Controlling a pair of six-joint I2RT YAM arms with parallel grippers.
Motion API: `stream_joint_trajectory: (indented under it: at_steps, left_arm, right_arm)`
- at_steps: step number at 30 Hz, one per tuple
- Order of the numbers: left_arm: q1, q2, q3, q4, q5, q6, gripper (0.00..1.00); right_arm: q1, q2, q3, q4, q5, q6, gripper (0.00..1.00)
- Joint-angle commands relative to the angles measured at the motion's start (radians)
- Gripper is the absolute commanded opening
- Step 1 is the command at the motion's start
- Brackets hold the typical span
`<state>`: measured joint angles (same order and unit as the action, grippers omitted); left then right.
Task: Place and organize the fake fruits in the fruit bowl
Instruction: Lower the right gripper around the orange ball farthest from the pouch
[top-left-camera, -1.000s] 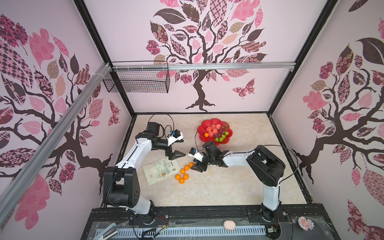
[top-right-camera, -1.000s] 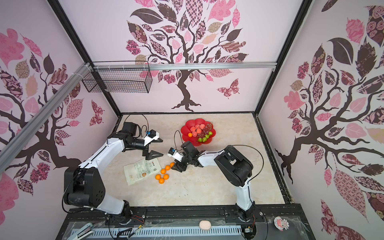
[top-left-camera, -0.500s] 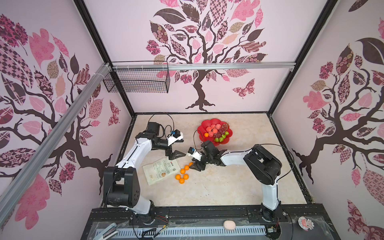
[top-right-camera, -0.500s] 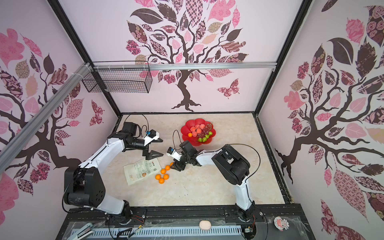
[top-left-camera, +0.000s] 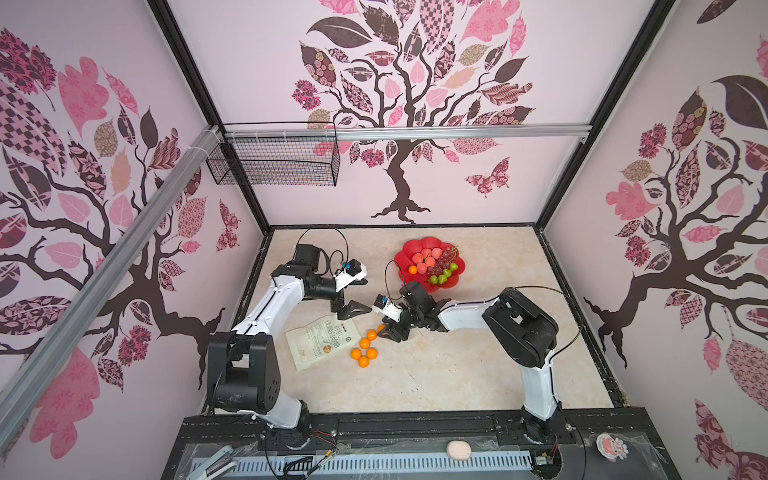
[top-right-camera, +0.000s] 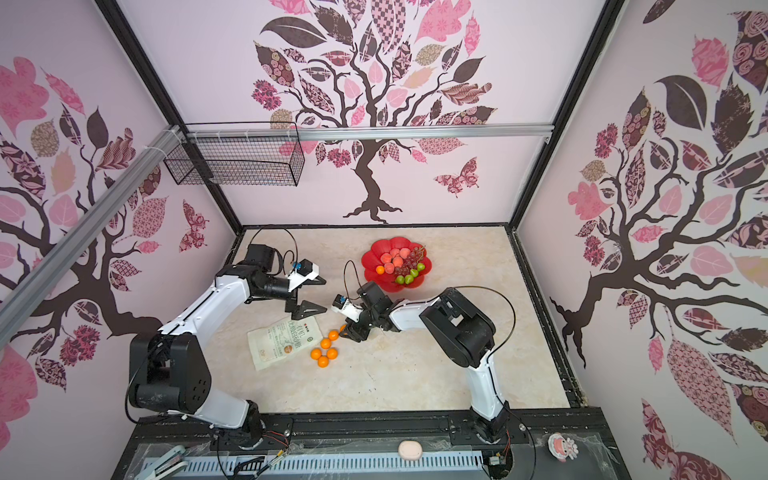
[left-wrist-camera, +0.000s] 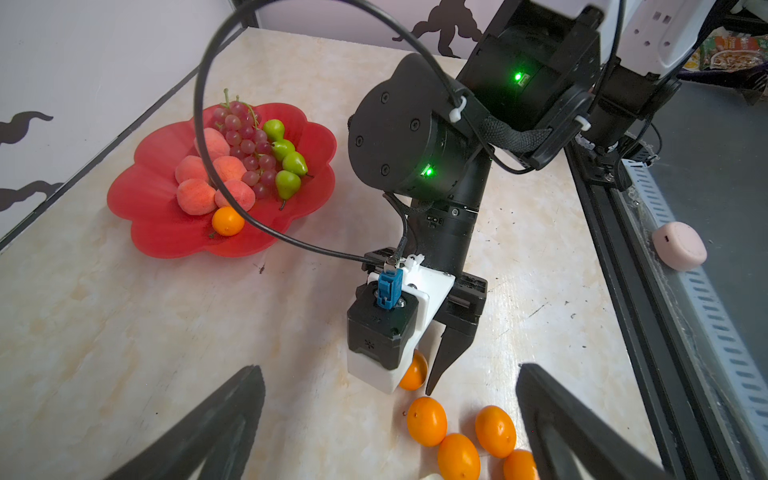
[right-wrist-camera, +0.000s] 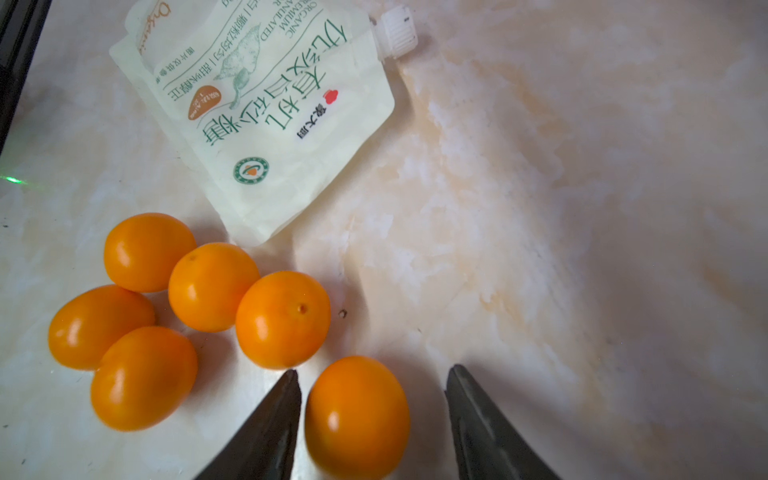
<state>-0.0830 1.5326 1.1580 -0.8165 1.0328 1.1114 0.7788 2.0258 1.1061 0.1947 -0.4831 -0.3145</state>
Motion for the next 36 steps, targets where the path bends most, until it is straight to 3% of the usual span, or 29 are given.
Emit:
stream_joint_trajectory:
  at_steps: [1,18,36]
  left_arm:
    - [0.002,0.006,-0.017,0.004,0.008,0.004,0.98]
    - [0.004,0.007,-0.014,0.007,0.014,0.005,0.98]
    - [0.005,-0.014,-0.020,0.104,0.097,-0.064,0.98]
  right_arm:
    - [0.009,0.042,0.027,-0.039,-0.008,-0.005,0.57]
    - [0.008,0.002,0.017,-0.039,-0.013,0.003,0.46]
    - [-0.044,-0.208,-0.066,0.019,-0.029,0.060,0.42]
